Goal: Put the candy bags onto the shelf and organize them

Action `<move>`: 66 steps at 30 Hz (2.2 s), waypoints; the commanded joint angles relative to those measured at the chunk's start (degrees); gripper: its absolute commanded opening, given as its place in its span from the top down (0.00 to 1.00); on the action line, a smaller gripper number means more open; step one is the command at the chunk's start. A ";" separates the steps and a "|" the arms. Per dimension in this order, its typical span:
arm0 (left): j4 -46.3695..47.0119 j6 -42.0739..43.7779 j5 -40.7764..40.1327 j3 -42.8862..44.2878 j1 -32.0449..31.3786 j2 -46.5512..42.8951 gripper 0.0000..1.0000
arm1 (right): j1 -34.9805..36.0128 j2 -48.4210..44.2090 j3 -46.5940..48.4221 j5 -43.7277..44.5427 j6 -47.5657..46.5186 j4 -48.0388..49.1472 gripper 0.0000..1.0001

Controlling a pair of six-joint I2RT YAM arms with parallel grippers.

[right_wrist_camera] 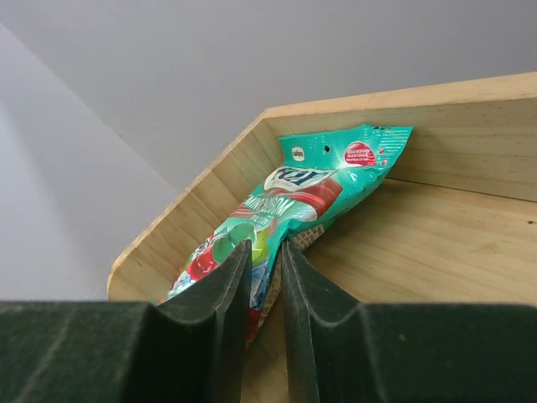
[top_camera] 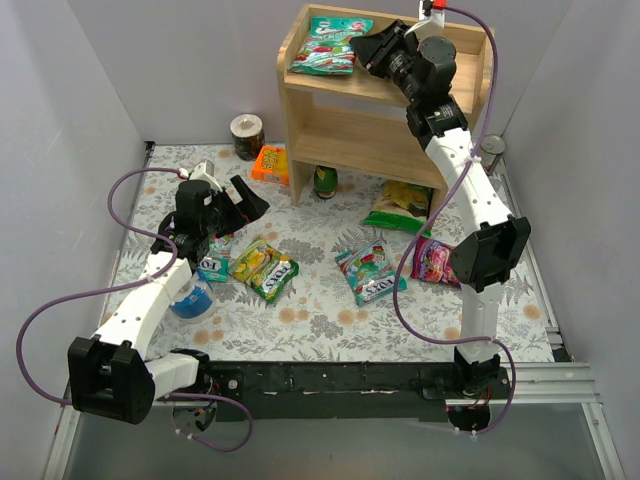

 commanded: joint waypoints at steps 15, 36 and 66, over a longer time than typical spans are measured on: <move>-0.13 1.59 -1.50 1.49 -0.21 -1.44 0.02 | 1.33 -11.23 -12.20 18.85 -1.16 -5.88 0.22; -5.67 -3.16 -0.10 1.23 -0.21 -2.58 0.02 | 19.24 -32.93 -29.48 15.68 -33.32 -3.32 0.22; -1.63 1.33 8.16 4.13 -0.30 5.59 0.02 | 20.32 -63.81 -82.59 25.97 -15.75 -35.06 0.14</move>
